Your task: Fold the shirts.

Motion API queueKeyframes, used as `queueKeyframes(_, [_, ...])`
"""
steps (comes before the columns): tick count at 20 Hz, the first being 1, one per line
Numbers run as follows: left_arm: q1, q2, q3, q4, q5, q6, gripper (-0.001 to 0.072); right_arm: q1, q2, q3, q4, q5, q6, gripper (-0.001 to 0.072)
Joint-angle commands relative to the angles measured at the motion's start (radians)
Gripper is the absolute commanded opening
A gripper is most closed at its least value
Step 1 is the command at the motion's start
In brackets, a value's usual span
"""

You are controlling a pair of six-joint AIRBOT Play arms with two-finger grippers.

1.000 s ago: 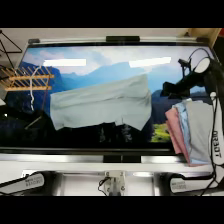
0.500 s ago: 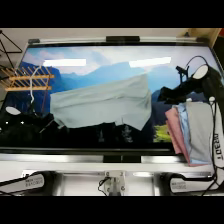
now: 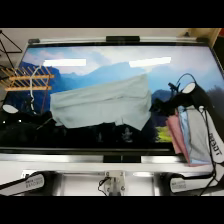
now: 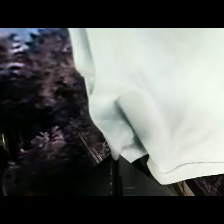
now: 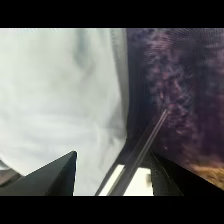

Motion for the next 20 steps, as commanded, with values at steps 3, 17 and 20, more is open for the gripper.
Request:
queueKeyframes(3, [-0.001, 0.035, 0.004, -0.007, -0.004, 0.01, 0.0036, 0.057, -0.093, -0.029, 0.056, -0.084, -0.009, 0.0423])
queueKeyframes(17, [0.0, 0.648, 1.102, 0.152, 0.043, -0.122, 0.0034, 0.093, 0.832, 0.621, -0.201, -0.327, -0.18, 0.0069])
queueKeyframes(20, [0.0, 0.771, 1.107, 0.247, -0.019, -0.25, 0.0034, 0.093, 0.998, 0.624, -0.326, -0.286, -0.04, 0.0069])
